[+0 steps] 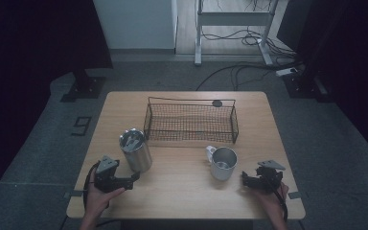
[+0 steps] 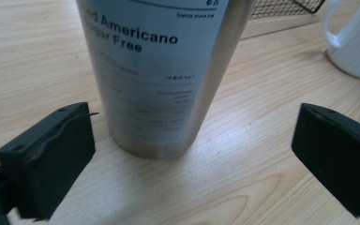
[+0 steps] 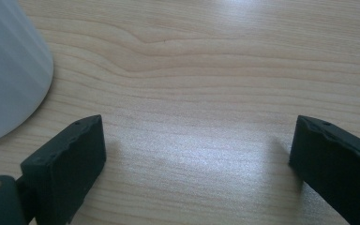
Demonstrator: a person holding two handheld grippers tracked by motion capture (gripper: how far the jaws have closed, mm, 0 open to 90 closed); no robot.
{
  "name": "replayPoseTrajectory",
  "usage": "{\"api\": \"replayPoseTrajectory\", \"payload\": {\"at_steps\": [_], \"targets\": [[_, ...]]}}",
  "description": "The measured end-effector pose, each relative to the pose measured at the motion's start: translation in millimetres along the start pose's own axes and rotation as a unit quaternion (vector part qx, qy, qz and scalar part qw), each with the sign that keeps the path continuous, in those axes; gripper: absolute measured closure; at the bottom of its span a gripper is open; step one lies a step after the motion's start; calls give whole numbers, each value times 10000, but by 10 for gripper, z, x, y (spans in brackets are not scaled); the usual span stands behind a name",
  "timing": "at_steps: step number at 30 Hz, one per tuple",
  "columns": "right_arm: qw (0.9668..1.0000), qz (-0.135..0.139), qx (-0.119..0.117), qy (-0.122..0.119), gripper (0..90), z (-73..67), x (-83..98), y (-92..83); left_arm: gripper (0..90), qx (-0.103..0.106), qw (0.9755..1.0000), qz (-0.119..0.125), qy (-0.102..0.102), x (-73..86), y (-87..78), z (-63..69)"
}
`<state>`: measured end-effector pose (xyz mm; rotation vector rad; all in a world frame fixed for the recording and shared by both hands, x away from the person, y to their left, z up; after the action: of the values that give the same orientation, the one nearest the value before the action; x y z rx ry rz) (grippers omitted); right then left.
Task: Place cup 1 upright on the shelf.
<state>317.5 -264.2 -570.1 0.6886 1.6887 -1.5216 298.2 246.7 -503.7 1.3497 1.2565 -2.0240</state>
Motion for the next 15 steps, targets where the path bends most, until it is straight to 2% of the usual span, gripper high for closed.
{"api": "replayPoseTrajectory", "payload": {"at_steps": [15], "targets": [[10000, 6, -1, -4, 39, 1, -2, 2, 0, -68, 9999, 2, -96, -76, 148, -49]]}}
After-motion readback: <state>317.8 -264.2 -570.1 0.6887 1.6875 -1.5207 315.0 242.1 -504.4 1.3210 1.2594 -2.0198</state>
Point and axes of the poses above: each handheld gripper's, and its own axes: y roughly forward along the jaws, x roughly out of its underside, z roughly to its right, the point moved 2 cm from there along y, roughly forward along the jaws, and after that the axes turned 8 degrees about z, right-handed, at the moved point
